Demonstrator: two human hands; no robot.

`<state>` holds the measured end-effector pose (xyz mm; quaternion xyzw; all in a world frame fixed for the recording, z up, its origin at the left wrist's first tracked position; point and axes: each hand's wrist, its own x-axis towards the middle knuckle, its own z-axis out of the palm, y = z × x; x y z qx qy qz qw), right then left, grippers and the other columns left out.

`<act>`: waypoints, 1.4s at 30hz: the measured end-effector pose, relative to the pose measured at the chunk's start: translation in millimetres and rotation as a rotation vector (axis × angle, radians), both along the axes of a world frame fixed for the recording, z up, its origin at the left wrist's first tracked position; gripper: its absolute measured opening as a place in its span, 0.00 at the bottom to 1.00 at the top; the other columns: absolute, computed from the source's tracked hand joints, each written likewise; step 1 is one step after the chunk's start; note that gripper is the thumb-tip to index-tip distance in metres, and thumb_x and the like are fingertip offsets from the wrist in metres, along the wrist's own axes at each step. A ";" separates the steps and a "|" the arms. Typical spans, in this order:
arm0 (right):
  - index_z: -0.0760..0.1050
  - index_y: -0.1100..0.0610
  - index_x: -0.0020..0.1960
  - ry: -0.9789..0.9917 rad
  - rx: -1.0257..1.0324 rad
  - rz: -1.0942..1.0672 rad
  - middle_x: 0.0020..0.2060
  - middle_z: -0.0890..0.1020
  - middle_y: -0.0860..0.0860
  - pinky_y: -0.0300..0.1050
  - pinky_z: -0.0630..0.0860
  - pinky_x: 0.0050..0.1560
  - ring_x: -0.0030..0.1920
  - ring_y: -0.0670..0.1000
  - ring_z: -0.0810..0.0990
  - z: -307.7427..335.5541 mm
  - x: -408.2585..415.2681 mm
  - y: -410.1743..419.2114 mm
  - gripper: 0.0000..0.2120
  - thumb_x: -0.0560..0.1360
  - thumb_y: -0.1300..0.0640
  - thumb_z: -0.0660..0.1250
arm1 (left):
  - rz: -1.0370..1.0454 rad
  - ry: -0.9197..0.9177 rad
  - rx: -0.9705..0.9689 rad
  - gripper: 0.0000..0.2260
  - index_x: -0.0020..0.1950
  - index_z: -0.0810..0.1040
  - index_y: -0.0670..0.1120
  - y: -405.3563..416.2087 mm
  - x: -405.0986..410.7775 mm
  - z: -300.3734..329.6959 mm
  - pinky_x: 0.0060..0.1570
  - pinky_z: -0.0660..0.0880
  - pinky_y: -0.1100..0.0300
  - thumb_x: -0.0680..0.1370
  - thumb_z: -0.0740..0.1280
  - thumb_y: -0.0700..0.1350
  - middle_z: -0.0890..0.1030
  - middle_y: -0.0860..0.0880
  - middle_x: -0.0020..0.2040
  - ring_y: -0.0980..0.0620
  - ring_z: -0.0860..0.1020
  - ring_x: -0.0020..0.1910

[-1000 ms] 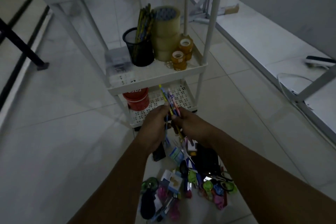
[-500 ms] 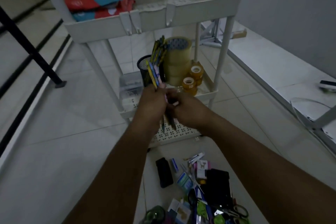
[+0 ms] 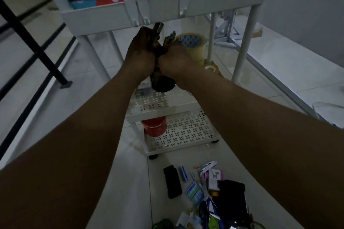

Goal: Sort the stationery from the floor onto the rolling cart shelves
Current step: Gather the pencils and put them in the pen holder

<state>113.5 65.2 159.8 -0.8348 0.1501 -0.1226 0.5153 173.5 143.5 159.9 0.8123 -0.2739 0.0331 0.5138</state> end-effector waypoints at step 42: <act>0.80 0.63 0.48 -0.687 0.015 -0.521 0.42 0.84 0.56 0.53 0.79 0.46 0.44 0.56 0.83 7.0 -11.9 -8.3 0.07 0.73 0.60 0.69 | -0.070 -0.192 -0.027 0.05 0.46 0.74 0.44 -7.3 7.5 1.3 0.35 0.64 0.73 0.80 0.60 0.41 0.74 0.48 0.40 0.61 0.68 0.33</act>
